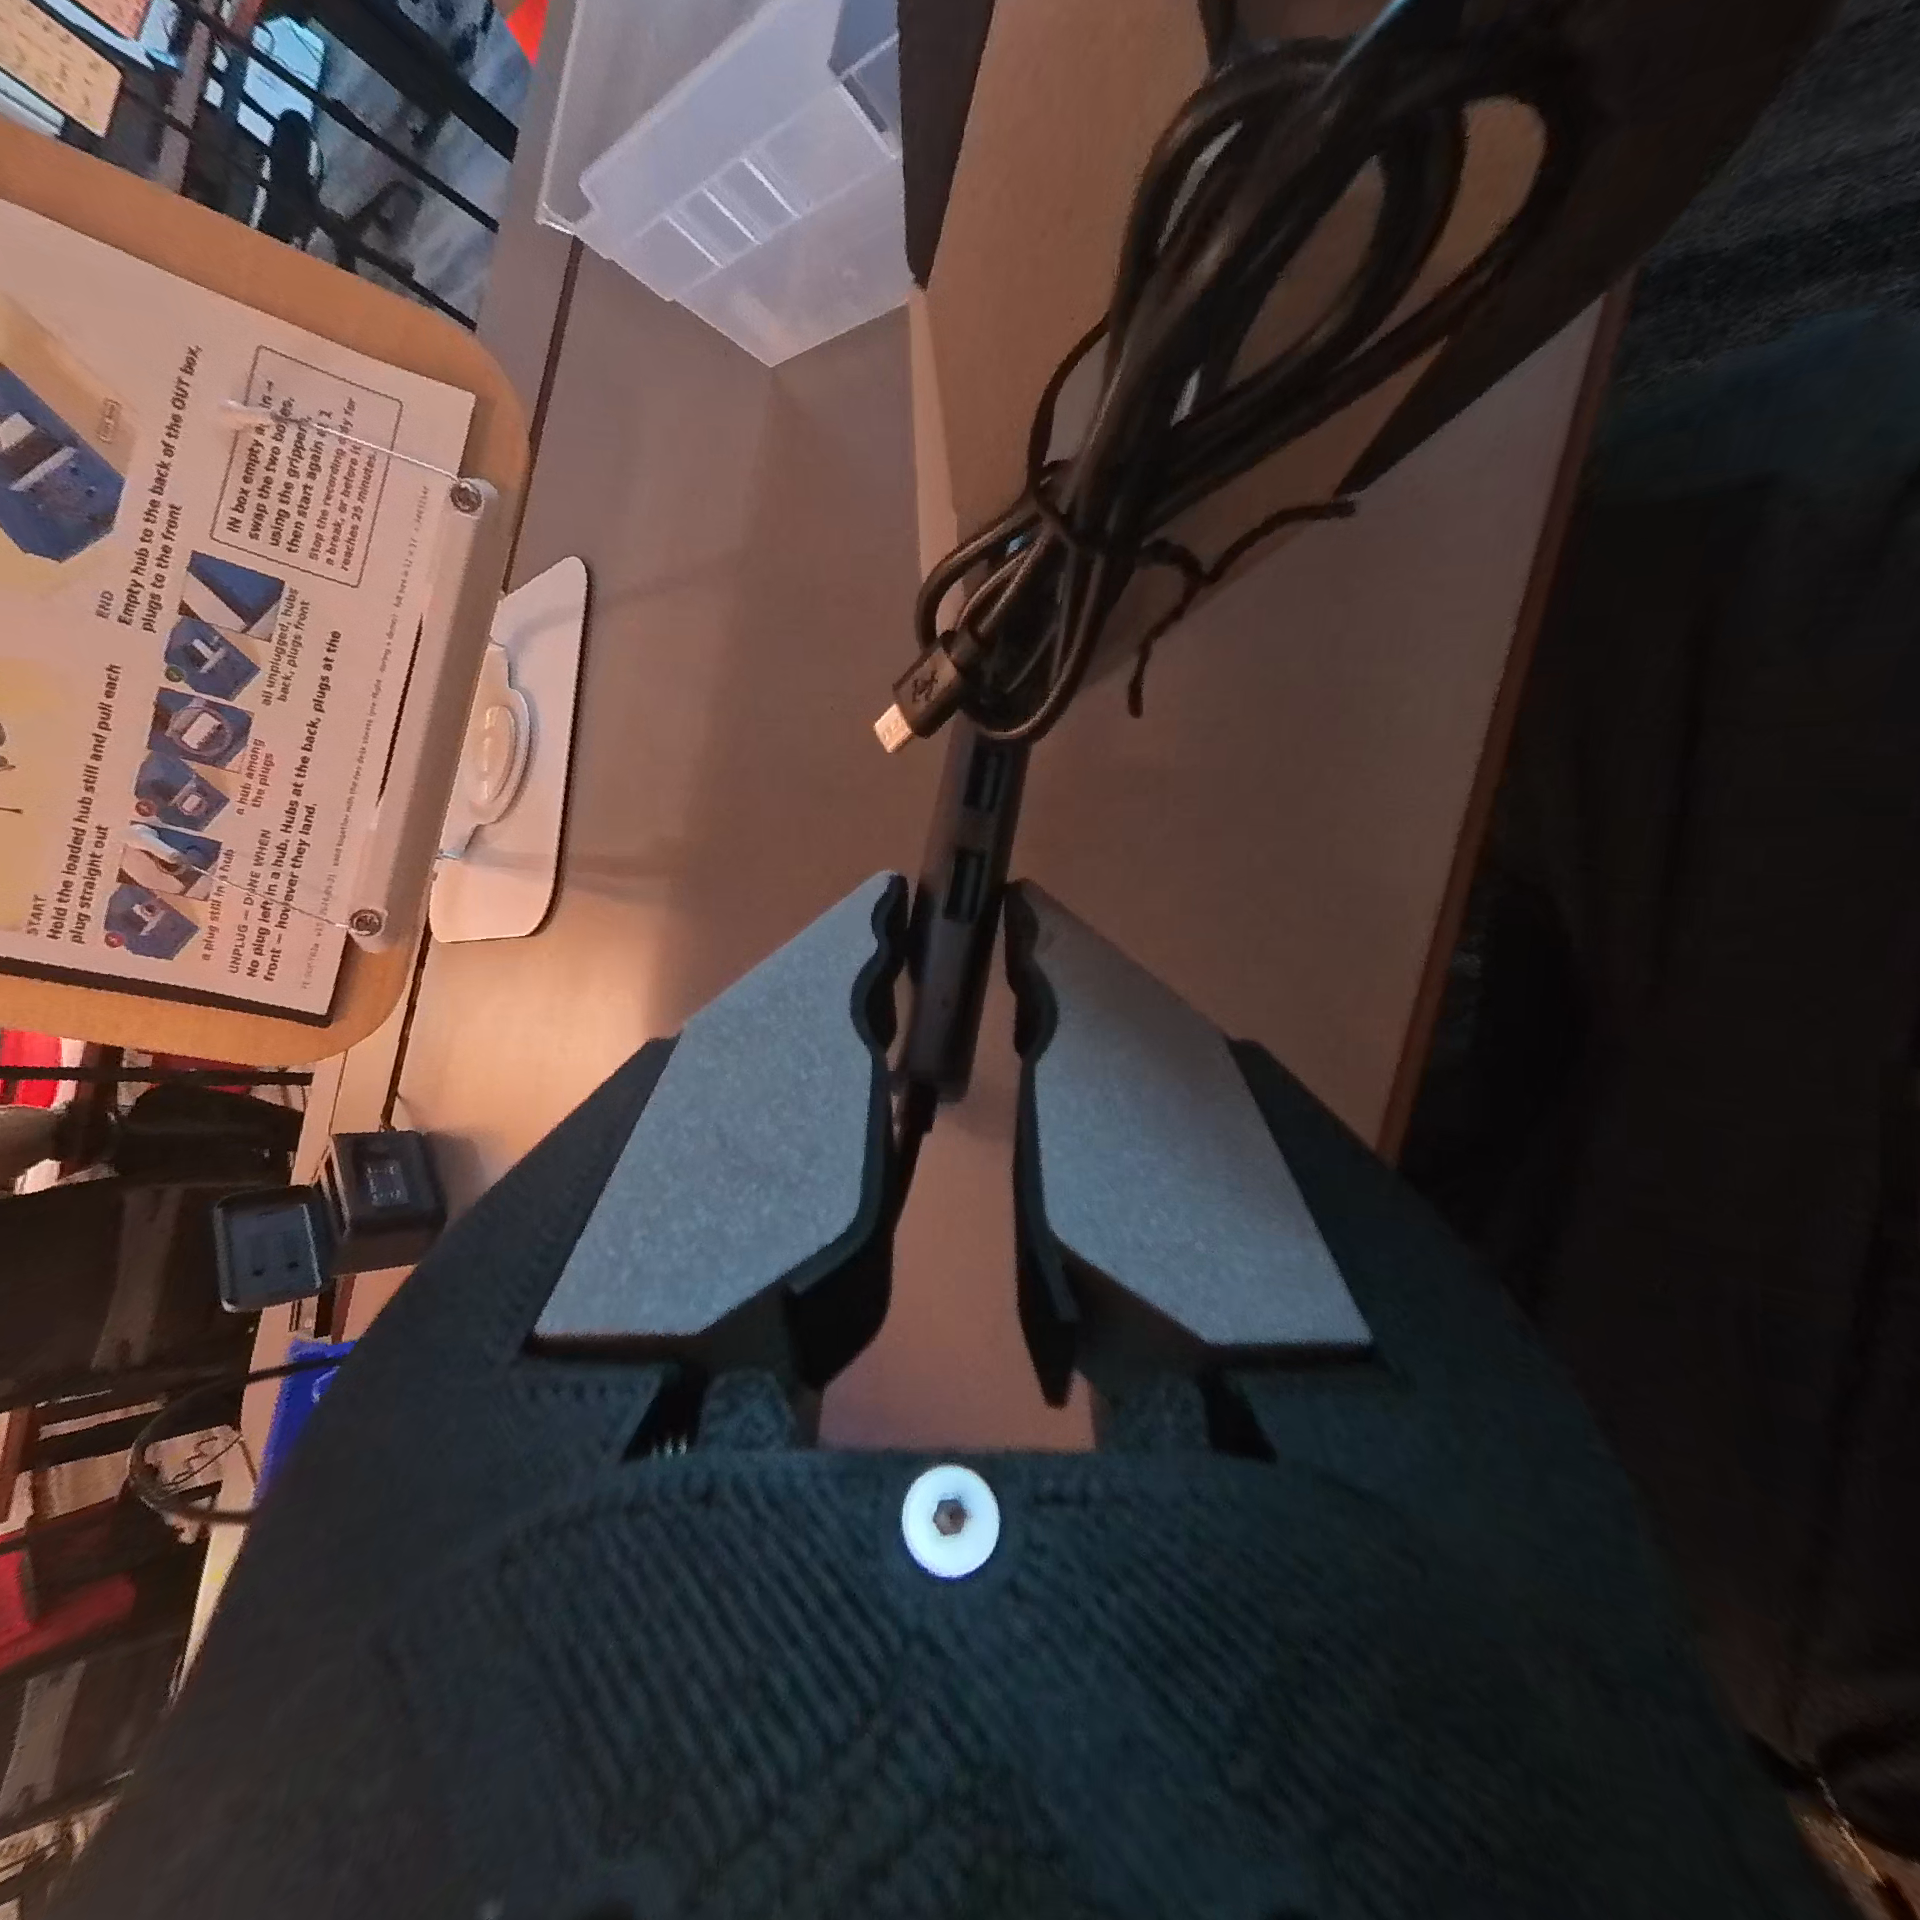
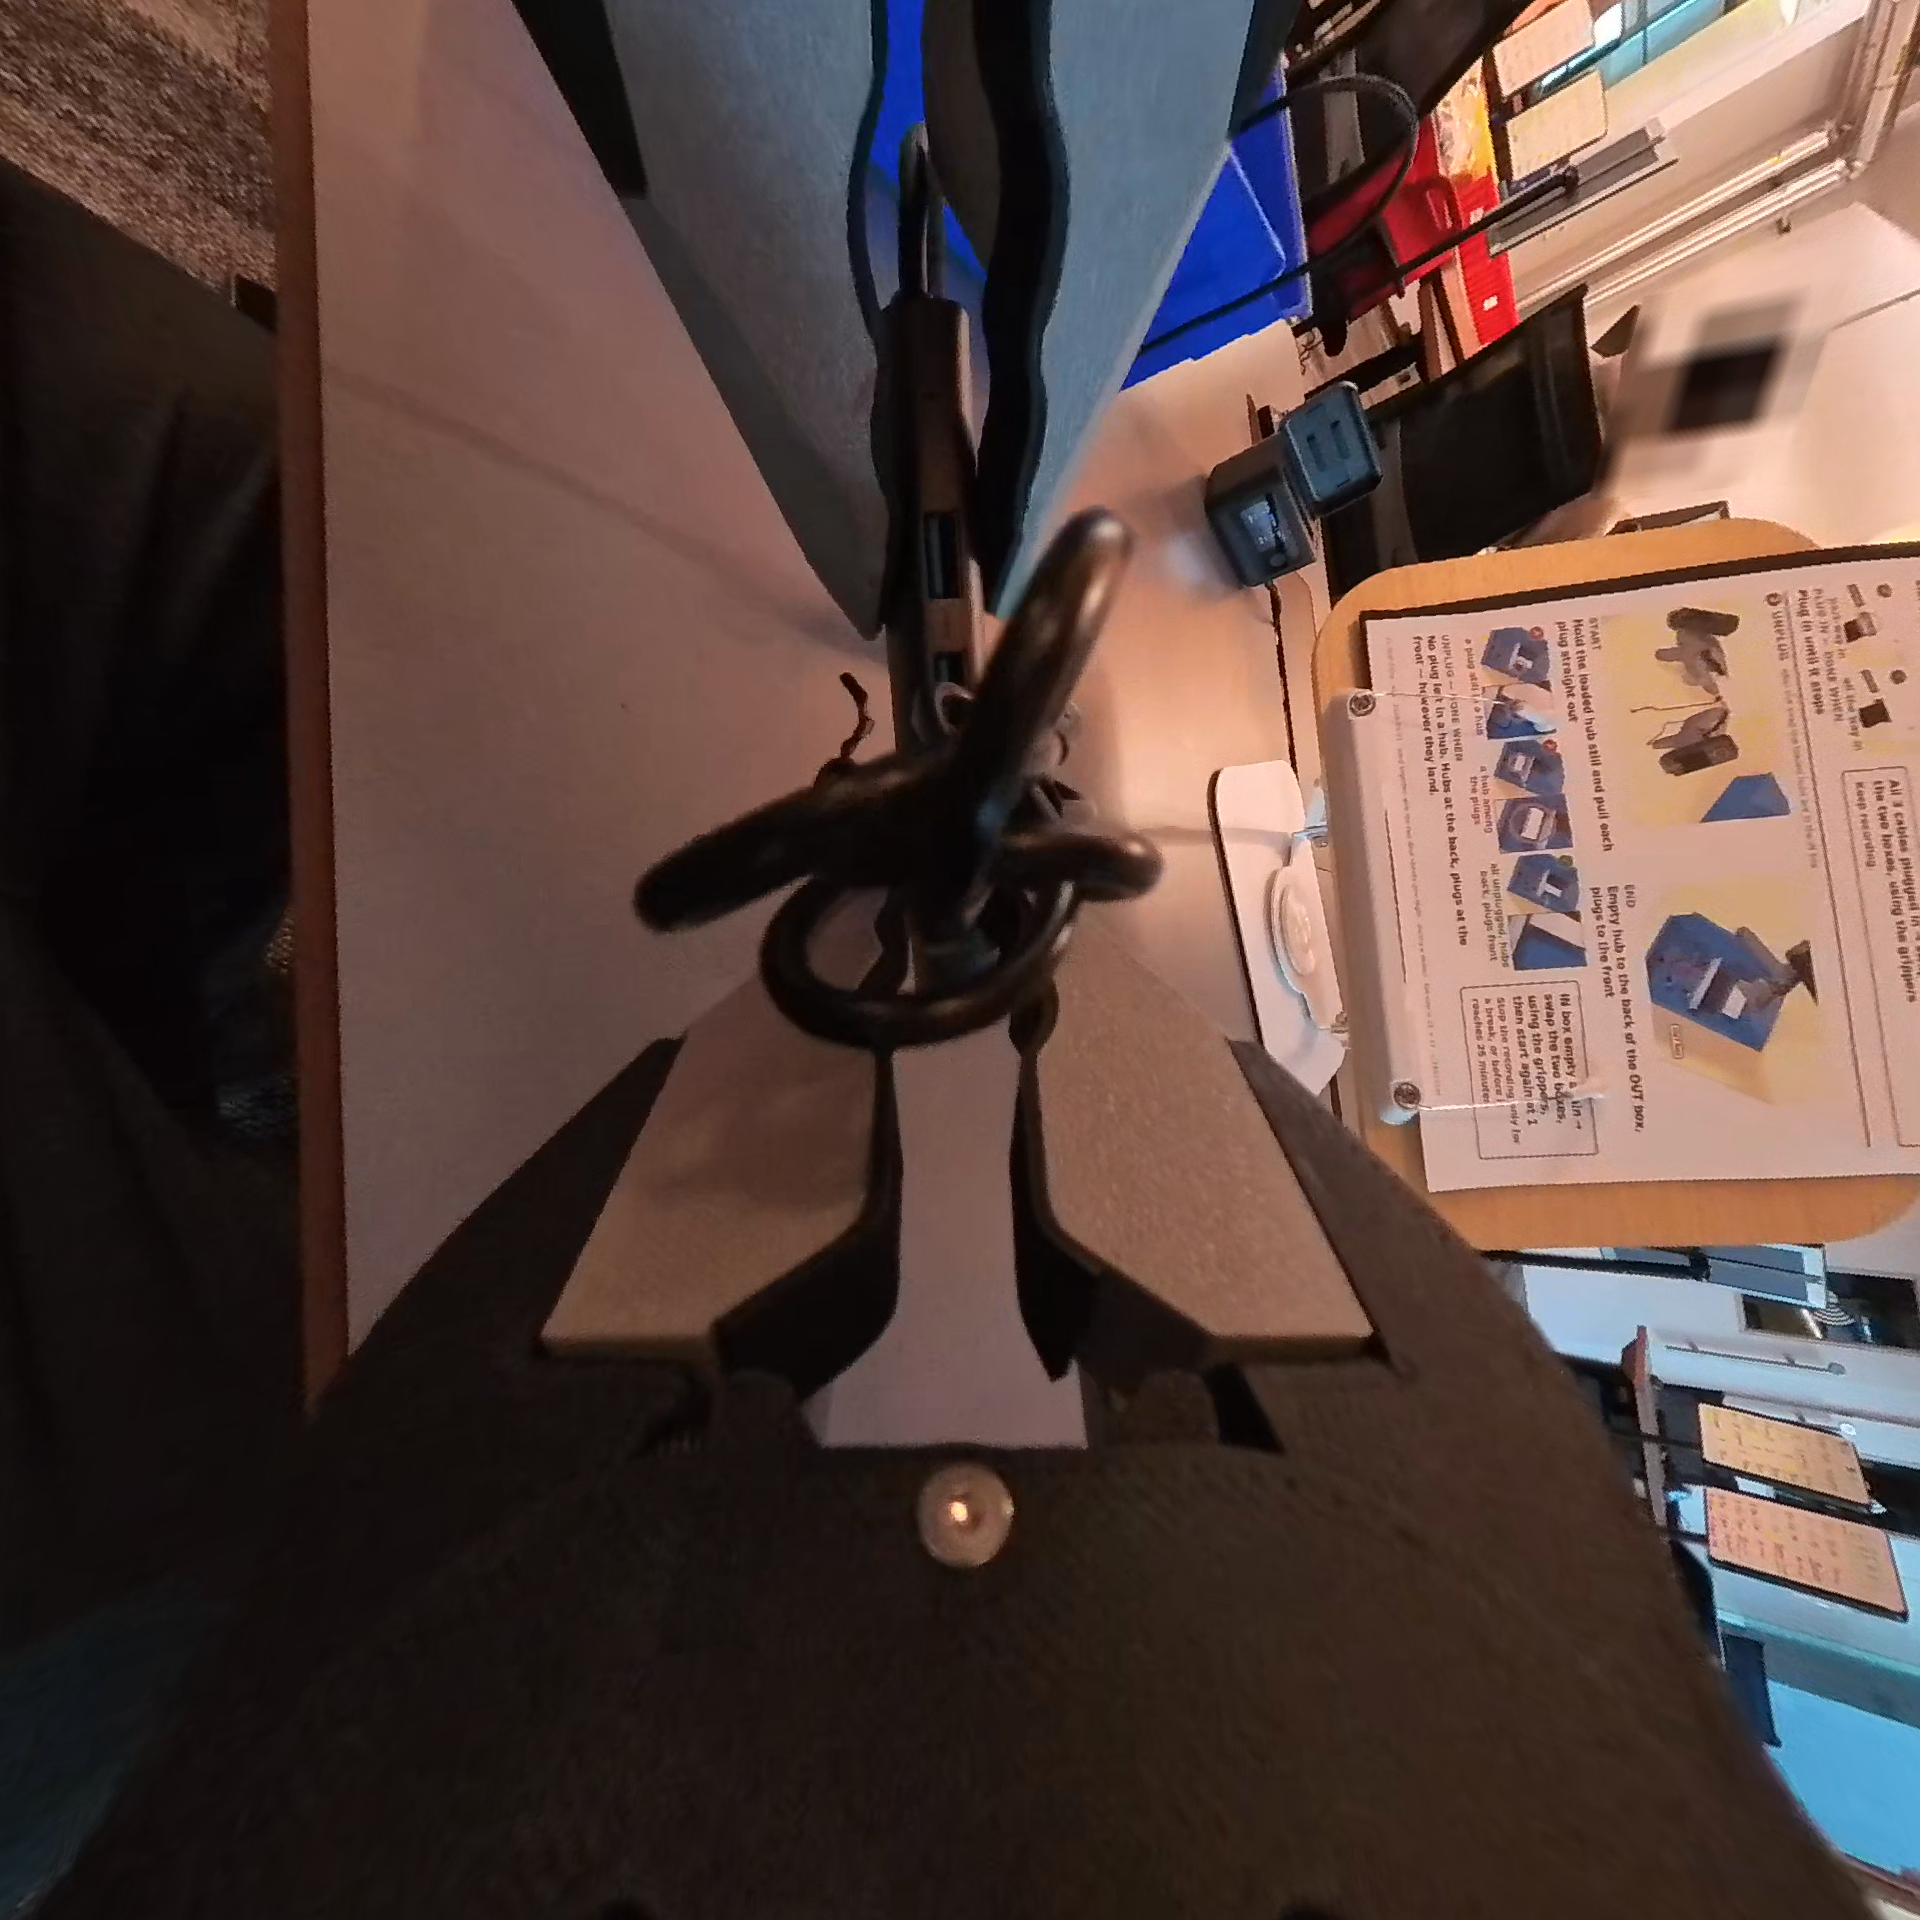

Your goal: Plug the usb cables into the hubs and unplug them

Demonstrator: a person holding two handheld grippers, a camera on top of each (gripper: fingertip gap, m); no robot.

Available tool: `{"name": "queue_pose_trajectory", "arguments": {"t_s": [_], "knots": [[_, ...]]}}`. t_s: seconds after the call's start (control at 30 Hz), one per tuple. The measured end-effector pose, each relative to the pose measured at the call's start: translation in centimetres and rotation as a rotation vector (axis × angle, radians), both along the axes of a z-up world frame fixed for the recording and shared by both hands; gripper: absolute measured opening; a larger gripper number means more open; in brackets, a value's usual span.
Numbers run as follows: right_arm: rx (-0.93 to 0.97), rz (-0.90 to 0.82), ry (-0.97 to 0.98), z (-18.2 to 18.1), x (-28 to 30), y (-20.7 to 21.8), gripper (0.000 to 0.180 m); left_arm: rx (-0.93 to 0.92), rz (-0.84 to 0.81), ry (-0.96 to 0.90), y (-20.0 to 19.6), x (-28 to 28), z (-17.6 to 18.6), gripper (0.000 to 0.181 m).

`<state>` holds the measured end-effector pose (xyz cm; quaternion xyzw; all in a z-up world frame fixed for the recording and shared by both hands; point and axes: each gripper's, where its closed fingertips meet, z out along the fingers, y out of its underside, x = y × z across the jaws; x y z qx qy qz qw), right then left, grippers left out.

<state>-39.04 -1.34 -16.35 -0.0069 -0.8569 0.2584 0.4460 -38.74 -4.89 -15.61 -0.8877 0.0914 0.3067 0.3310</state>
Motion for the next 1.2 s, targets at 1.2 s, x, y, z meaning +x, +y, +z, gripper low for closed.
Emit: {"name": "queue_pose_trajectory", "arguments": {"t_s": [1.2], "knots": [[-0.456,0.229,-0.285,2.3,2.6,-1.6,0.005,0.053,-0.058,-0.309,0.6,1.2,-1.8,0.014]]}}
